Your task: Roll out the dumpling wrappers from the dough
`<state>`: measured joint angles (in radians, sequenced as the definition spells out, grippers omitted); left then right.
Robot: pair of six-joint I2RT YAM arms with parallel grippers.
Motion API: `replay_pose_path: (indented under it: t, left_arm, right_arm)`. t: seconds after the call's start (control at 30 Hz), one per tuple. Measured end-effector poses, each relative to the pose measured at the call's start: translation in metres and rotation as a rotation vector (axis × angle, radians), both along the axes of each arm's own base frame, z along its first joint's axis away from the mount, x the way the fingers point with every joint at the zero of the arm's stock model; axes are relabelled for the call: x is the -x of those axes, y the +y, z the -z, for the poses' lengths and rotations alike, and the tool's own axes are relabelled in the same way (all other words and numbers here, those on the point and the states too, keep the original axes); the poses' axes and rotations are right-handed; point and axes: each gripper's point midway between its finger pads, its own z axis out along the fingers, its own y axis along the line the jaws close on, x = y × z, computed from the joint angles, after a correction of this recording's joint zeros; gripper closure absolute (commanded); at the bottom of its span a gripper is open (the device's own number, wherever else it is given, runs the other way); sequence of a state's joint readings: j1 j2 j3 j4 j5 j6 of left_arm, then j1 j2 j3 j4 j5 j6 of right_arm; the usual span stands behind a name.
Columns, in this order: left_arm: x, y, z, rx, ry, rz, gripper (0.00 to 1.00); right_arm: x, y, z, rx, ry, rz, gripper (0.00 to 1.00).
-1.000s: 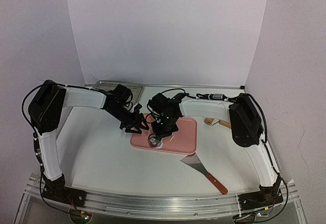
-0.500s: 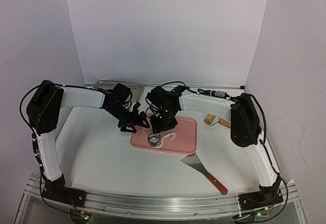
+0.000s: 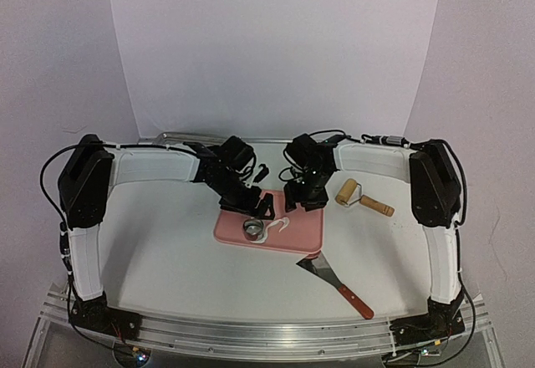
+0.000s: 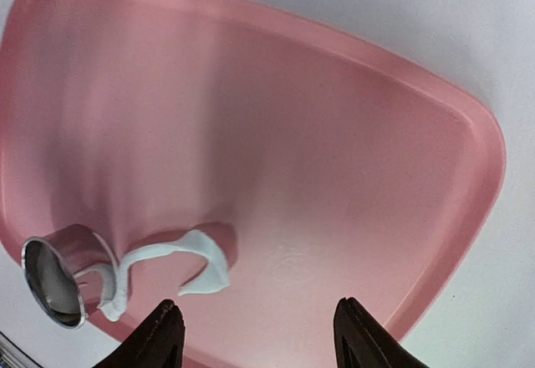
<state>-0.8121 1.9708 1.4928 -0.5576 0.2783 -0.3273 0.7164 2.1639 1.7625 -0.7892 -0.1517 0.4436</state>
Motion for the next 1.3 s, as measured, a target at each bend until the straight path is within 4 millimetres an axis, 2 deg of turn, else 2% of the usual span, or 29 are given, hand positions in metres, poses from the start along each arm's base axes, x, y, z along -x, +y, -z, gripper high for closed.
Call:
replay_pose_path:
  t: [0.13, 0.3, 0.43, 0.57, 0.7, 0.93, 1.1, 1.3]
  left_arm:
    - [-0.004, 0.003, 0.015, -0.073, -0.016, -0.005, 0.01]
    - [-0.006, 0.013, 0.034, -0.152, -0.003, -0.018, 0.01]
    - [-0.003, 0.015, 0.041, -0.174, 0.014, -0.009, 0.01]
    - [-0.005, 0.010, 0.041, -0.169, 0.017, 0.001, 0.08]
    - [-0.005, 0.008, 0.046, -0.178, 0.024, 0.005, 0.20]
    - [0.001, 0.008, 0.056, -0.212, 0.050, 0.020, 0.25]
    - [0.005, 0.007, 0.059, -0.222, 0.056, 0.030, 0.25]
    - [0.008, 0.008, 0.060, -0.250, 0.047, 0.032, 0.19]
  right_arm:
    - [0.004, -0.012, 0.017, 0.007, 0.041, 0.037, 0.35]
    - [0.007, -0.003, 0.018, -0.027, 0.048, 0.039, 0.33]
    - [0.007, 0.002, 0.016, -0.048, 0.045, 0.039, 0.33]
    - [0.005, 0.004, 0.015, -0.059, 0.042, 0.044, 0.33]
    - [0.004, 0.005, 0.015, -0.065, 0.041, 0.046, 0.33]
    - [0.004, 0.006, 0.014, -0.075, 0.046, 0.048, 0.33]
    - [0.005, 0.007, 0.014, -0.079, 0.049, 0.049, 0.33]
    - [0.005, 0.008, 0.014, -0.084, 0.051, 0.048, 0.33]
